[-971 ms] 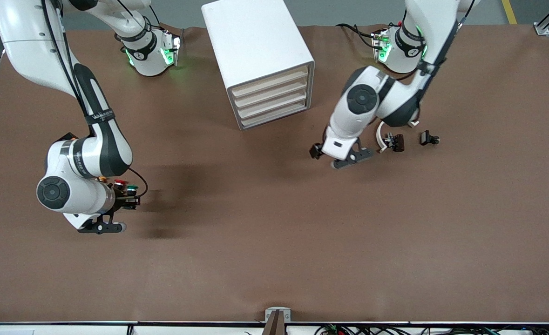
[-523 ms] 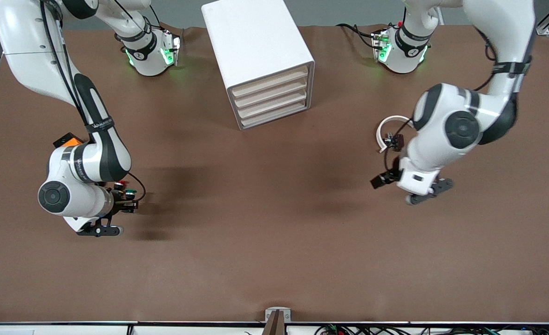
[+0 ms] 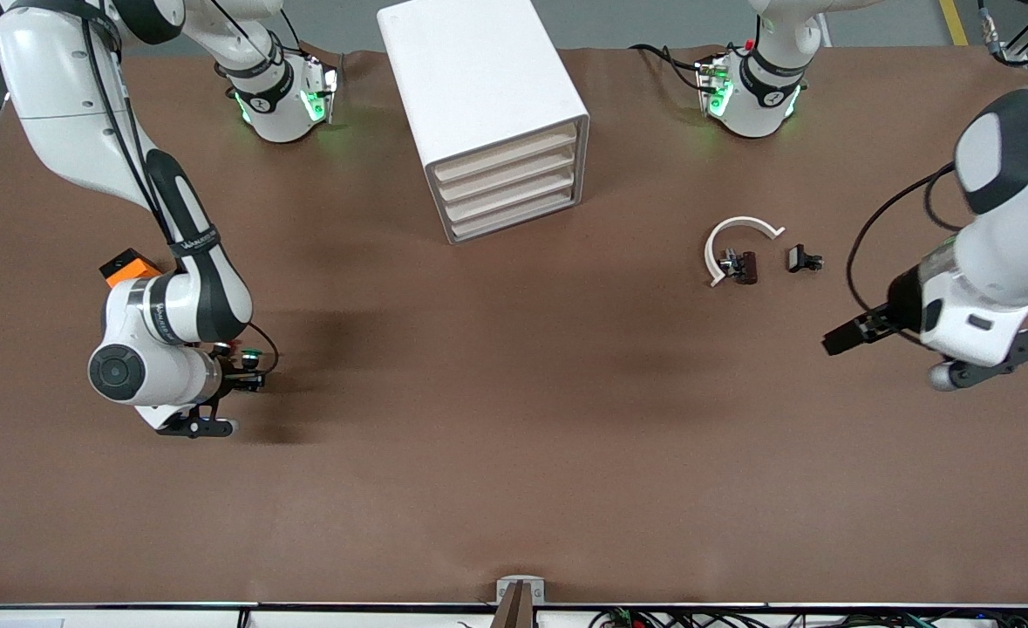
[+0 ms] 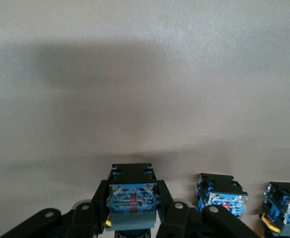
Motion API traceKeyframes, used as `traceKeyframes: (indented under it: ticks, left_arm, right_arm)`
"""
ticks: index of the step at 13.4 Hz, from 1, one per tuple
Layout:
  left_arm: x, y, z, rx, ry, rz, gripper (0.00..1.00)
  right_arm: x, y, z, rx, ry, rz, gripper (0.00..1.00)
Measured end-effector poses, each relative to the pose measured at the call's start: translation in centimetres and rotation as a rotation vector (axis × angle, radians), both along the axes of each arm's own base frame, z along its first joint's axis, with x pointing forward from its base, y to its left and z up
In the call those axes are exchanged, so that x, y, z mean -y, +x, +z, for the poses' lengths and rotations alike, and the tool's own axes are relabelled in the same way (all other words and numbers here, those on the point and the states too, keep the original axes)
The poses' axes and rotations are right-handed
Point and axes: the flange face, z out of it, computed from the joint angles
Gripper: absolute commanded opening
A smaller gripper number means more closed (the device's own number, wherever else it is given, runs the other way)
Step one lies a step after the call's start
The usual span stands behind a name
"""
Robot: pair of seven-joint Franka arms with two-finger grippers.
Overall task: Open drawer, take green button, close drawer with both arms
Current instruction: 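Carry the button toward the other buttons while the left gripper returns, then set the green button beside the red button and open the right gripper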
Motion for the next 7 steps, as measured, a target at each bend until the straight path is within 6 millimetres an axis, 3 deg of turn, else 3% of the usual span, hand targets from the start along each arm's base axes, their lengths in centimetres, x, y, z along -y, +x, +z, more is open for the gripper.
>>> traceKeyframes:
  ticks: [4,6,7]
  left_arm:
    - [-3.4,-4.0,6.7,0.006,0.053,-0.146,1.00]
    - [-4.5,-6.6,9.6,-0.008,0.070,-0.195,1.00]
    - [-4.5,-7.7,10.7,-0.010,0.074,-0.209,1.00]
  right_arm:
    - [0.0,-0.8,-1.0,-0.025,-0.003,-0.012,0.27]
    - [-0.1,-1.0,-1.2,-0.029,-0.004,-0.017,0.38]
    - [-0.1,-1.0,-1.2,-0.029,-0.005,-0.018,0.56]
